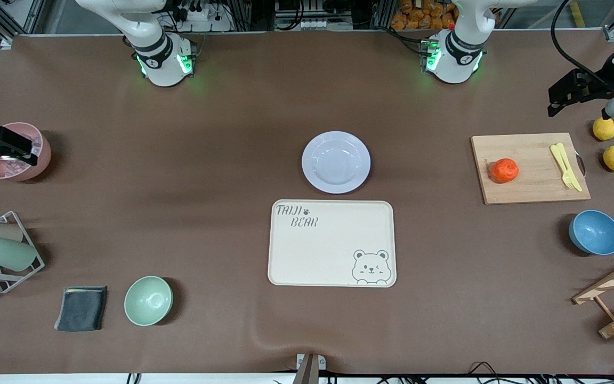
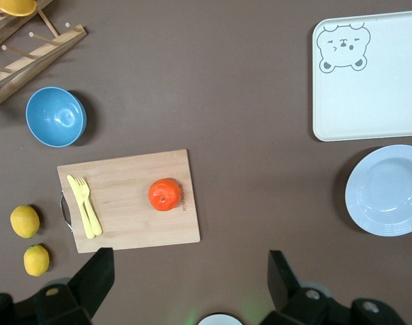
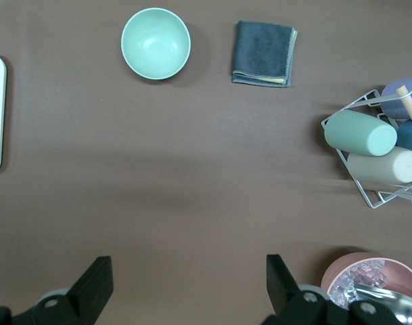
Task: Place orange and plate with both arms
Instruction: 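Move the left gripper toward the orange on the wooden board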
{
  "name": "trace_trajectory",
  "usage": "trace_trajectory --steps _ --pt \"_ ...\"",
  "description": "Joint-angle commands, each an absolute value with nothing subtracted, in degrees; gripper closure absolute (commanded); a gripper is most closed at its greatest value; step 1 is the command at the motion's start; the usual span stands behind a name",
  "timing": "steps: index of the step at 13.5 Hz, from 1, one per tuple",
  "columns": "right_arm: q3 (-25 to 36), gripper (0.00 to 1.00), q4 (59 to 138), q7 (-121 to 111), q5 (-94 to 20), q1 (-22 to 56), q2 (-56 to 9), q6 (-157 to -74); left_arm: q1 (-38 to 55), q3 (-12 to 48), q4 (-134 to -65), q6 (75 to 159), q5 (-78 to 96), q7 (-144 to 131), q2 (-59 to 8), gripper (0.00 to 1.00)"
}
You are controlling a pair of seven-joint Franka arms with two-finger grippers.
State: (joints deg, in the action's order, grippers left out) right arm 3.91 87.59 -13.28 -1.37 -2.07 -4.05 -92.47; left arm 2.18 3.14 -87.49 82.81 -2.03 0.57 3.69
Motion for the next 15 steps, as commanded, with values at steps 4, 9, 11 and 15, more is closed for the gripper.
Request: trace_trajectory --steps 4,9,11,15 --pt "3.43 0.00 86.48 -13.45 -1.41 -2.73 -4.57 -90.62 1.67 3.08 -87.89 82.88 0.00 -0.44 4.49 0.00" --pt "3.43 0.00 86.48 -13.45 -1.41 -2.64 -4.57 -90.53 1.32 3.08 -89.03 82.88 -0.44 -5.62 2.38 0.00" --pt "3.43 0.00 86.48 -13.45 -1.49 -2.72 -4.48 -90.53 1.49 3.08 -90.52 82.97 -0.79 -5.45 1.41 0.00" --pt "3.43 0.00 86.48 -13.45 -1.49 -2.64 -4.57 -90.62 1.32 2.99 -94.03 85.95 -0.79 -5.45 0.97 0.00"
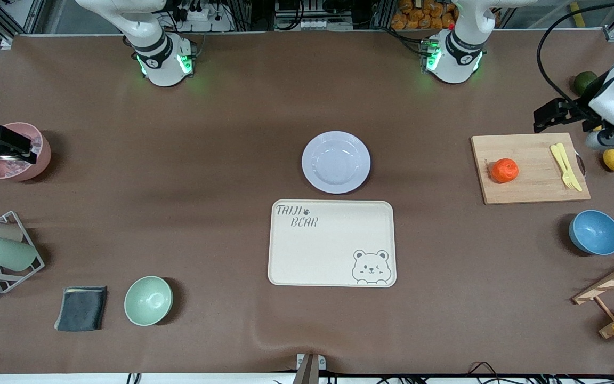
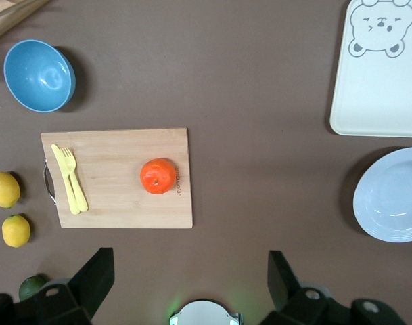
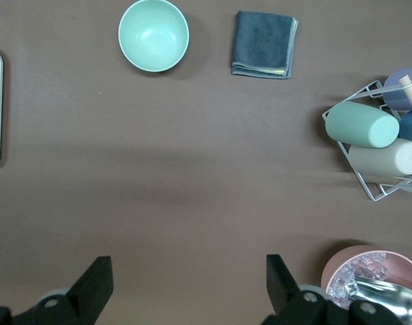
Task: Place orange and plate with both arms
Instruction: 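Move the left gripper toward the orange on the wooden board, then lower the left gripper over the orange and close on it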
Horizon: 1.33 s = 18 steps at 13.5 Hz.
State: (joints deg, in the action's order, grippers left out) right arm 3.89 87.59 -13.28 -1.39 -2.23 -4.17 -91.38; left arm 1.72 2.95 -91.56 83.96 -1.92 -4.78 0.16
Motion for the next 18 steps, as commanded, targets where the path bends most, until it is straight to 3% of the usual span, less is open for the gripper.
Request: trace_trajectory --steps 1,18 --pt "3.43 0.00 86.48 -13.45 -1.49 -2.72 -4.57 -90.62 1.32 2.99 -95.17 86.91 -0.88 -5.36 0.97 0.00" --pt "3.43 0.00 86.48 -13.45 -1.49 -2.81 -4.66 -90.62 -4.31 2.99 -123.47 119.60 -7.03 -5.19 -6.24 0.00"
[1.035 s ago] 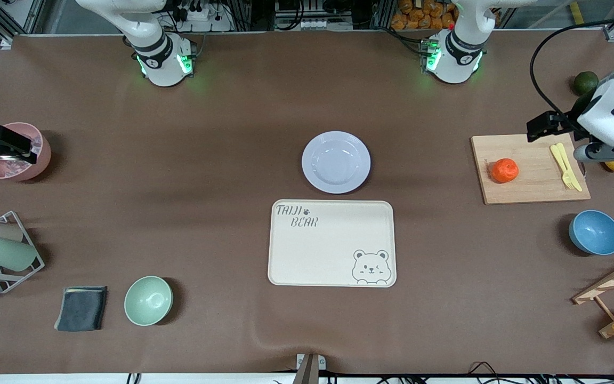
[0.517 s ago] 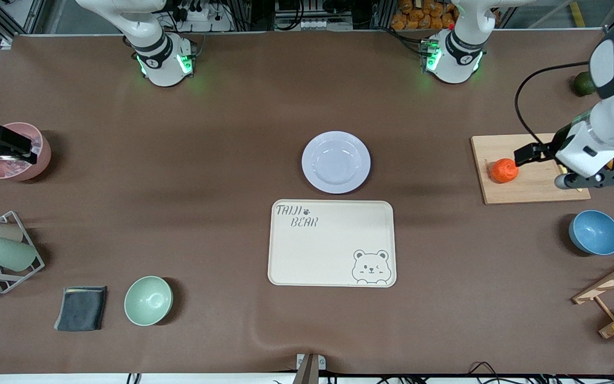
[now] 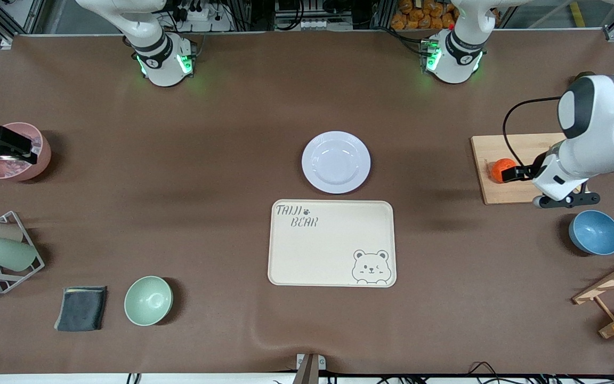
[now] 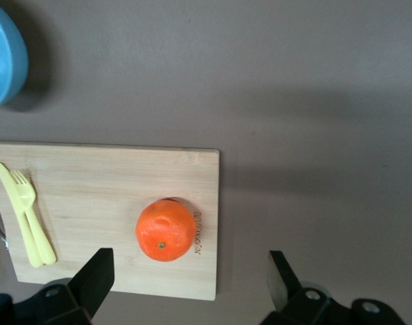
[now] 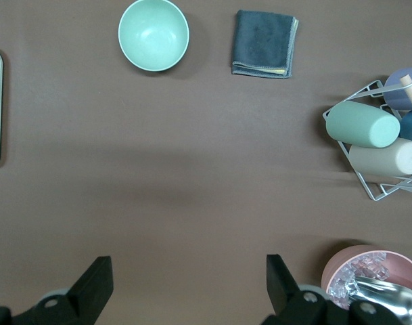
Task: Place orange and plate with both arms
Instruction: 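Lower the left gripper over the orange and close on it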
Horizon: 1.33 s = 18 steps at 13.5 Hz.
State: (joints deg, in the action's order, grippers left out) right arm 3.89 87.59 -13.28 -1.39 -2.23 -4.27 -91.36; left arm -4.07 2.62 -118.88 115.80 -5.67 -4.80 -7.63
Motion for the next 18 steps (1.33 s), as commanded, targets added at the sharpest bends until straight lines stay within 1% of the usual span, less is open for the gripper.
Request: trace_trajectory --steps 1,7,8,13,18 --pt "3.43 0.00 86.48 -13.53 -1.49 -2.81 -4.66 -90.62 -4.83 2.99 -124.70 121.10 -7.12 -4.92 -6.24 0.00" --pt "3.43 0.00 86.57 -13.53 -1.49 -2.72 -4.66 -90.62 -8.17 3.16 -132.44 130.24 -12.83 -3.52 -7.21 0.00" --pt "3.43 0.00 86.57 -13.45 -1.49 -2.81 -4.66 -90.62 -8.26 3.08 -133.06 130.60 -12.83 -2.82 -7.90 0.00" --pt "3.43 0.00 86.57 -14.15 -1.32 -2.55 -5.36 -90.53 -10.46 3.16 -133.16 130.96 -12.92 1.58 -10.98 0.00" --pt "3.43 0.00 86.75 -18.17 -0.88 -2.90 -5.97 -90.44 -10.46 3.16 -133.33 133.94 -12.92 1.58 -14.06 0.00"
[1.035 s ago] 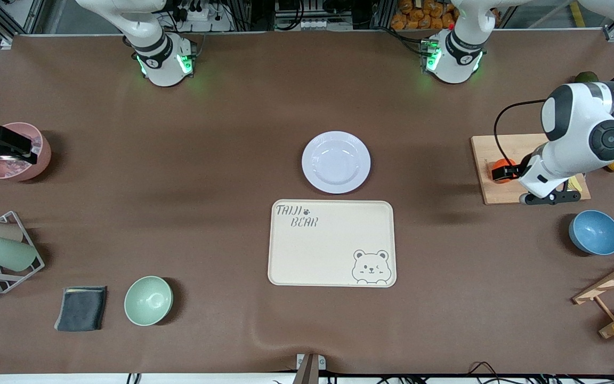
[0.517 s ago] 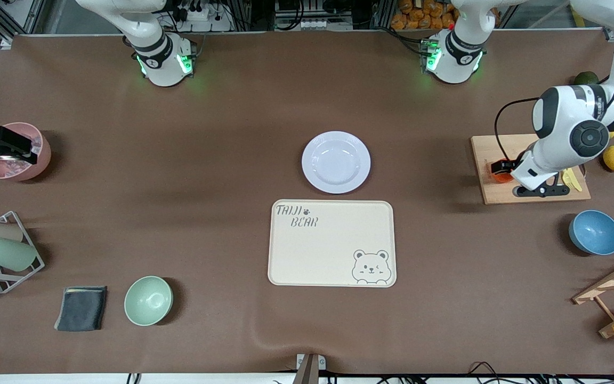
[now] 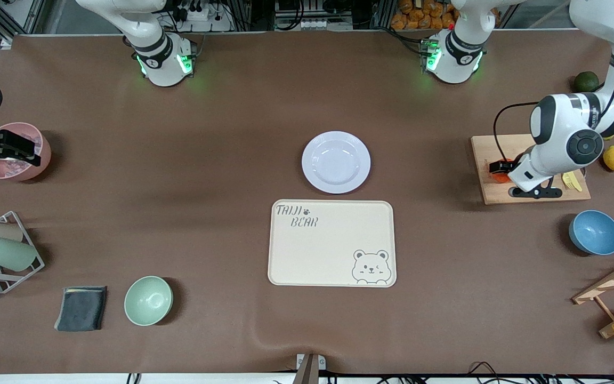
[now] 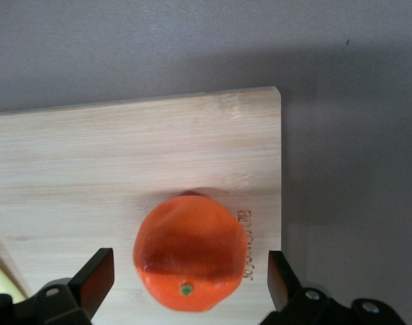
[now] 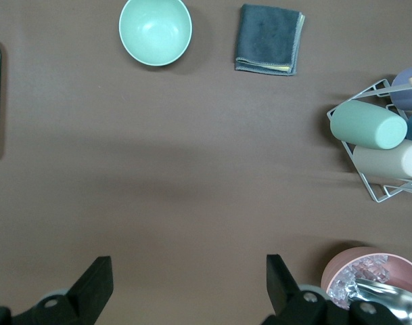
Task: Place orange and plate with both arms
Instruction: 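Lower the left gripper over the orange and close on it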
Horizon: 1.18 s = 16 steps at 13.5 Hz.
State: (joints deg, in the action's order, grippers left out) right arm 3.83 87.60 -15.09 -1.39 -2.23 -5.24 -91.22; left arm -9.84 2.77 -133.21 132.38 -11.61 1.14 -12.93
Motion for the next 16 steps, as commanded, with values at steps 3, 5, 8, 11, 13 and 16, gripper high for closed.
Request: trace_trajectory --steps 3,5,8,11,13,16 --pt "3.43 0.00 87.01 -19.16 -1.40 -3.08 -6.06 -89.30 -10.46 3.16 -133.33 134.56 -12.92 1.58 -15.46 0.00" --pt "3.43 0.00 87.01 -19.16 -1.41 -3.25 -6.06 -89.38 -10.46 3.08 -133.33 134.82 -12.92 1.58 -16.00 0.00" --pt "3.43 0.00 86.92 -19.07 -1.41 -3.25 -6.15 -89.38 -10.46 3.08 -133.68 134.82 -12.92 1.58 -16.08 0.00" --pt "3.43 0.00 86.92 -18.72 -1.41 -2.73 -6.15 -89.30 -12.48 3.08 -134.38 134.83 -12.92 1.49 -15.91 0.92" --pt "3.34 0.00 86.92 -18.63 -1.49 -2.20 -6.15 -89.30 -12.39 3.08 -134.56 134.83 -12.92 1.49 -15.73 1.00" --pt "3.25 0.00 86.92 -18.54 -1.67 -0.80 -6.07 -89.03 -12.39 3.25 -134.65 134.38 -12.92 1.41 -14.94 1.00"
